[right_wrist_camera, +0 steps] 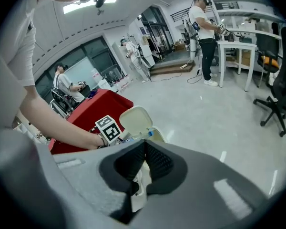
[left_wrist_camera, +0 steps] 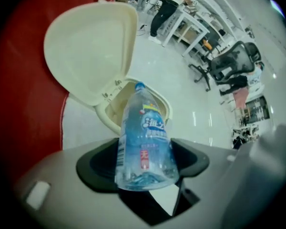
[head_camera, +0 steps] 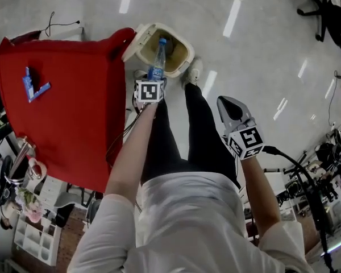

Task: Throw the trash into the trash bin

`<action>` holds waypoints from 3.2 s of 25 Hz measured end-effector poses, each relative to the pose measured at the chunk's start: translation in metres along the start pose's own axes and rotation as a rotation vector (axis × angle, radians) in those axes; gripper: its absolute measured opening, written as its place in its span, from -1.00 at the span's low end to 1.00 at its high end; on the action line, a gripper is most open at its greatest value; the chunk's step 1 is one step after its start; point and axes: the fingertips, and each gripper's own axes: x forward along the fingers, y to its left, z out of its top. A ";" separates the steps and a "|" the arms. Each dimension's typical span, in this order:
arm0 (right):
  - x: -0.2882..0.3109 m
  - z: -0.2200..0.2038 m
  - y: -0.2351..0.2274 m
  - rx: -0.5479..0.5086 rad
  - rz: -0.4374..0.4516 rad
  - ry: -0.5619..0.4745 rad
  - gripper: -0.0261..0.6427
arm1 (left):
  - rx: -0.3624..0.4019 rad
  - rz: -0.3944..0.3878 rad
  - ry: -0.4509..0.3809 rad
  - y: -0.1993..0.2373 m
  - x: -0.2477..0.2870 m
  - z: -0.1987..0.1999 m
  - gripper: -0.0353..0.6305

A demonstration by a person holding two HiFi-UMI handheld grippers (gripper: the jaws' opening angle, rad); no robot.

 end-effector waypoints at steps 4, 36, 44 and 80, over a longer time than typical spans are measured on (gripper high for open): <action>0.014 -0.016 -0.018 0.038 -0.018 0.011 -0.92 | -0.005 -0.017 0.021 0.007 0.031 0.000 0.17; -0.035 0.074 0.039 -0.127 0.005 -0.048 -0.92 | 0.032 -0.132 -0.246 -0.050 -0.185 0.025 -0.44; -0.049 0.102 0.066 -0.106 0.037 -0.054 -0.92 | 0.124 -0.158 -0.334 -0.062 -0.263 0.030 -0.88; -0.054 0.165 0.152 -0.275 0.089 -0.112 -0.92 | 0.031 -0.098 -0.669 0.001 -0.405 0.033 -0.85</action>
